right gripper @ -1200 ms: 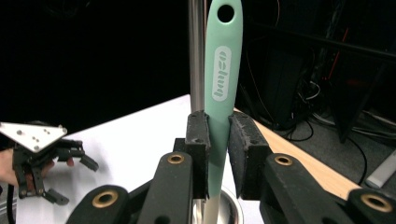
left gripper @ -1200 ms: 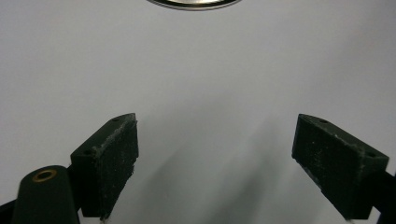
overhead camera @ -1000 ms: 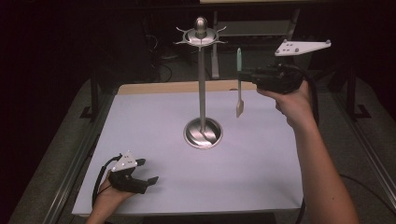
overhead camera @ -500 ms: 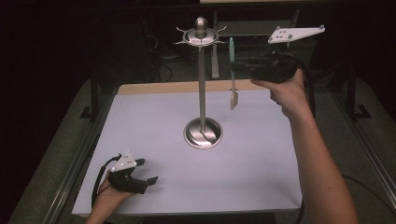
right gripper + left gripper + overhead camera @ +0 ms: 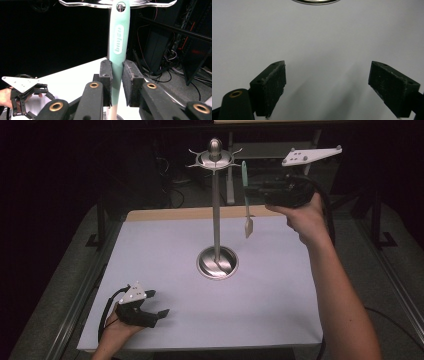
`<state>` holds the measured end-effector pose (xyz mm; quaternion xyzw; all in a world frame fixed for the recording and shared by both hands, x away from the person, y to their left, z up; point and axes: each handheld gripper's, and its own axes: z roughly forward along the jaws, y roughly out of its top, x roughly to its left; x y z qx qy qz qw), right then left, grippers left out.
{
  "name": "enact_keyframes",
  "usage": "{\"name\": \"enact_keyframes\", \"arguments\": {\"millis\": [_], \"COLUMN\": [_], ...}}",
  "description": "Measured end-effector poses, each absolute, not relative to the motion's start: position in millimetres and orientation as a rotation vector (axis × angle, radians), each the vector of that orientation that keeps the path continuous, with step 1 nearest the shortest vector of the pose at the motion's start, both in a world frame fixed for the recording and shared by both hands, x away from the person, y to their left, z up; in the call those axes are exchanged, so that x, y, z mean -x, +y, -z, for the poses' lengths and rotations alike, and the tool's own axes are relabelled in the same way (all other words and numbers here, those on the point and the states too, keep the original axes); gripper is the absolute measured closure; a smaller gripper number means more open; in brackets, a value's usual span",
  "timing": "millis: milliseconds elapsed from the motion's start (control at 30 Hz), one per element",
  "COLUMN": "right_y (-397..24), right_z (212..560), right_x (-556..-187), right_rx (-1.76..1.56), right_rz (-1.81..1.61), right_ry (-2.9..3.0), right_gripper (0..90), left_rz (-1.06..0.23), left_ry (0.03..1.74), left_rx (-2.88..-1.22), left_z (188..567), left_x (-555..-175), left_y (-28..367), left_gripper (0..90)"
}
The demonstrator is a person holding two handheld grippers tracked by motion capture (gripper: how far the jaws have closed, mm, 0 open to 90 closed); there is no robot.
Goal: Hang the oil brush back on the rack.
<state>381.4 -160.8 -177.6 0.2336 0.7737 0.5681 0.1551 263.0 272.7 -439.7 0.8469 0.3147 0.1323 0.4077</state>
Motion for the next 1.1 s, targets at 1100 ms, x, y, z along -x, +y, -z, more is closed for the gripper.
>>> {"name": "enact_keyframes", "arguments": {"millis": [1100], "right_y": [-156], "right_z": [183], "right_x": [-383], "right_rx": [-0.681], "right_rz": [-1.595], "right_ry": [2.229], "right_gripper": [69.4], "left_rz": [-0.329], "left_ry": [0.799], "left_rx": [-2.131], "left_z": [441], "left_x": [-264], "left_y": [273], "left_gripper": [14.2]}}
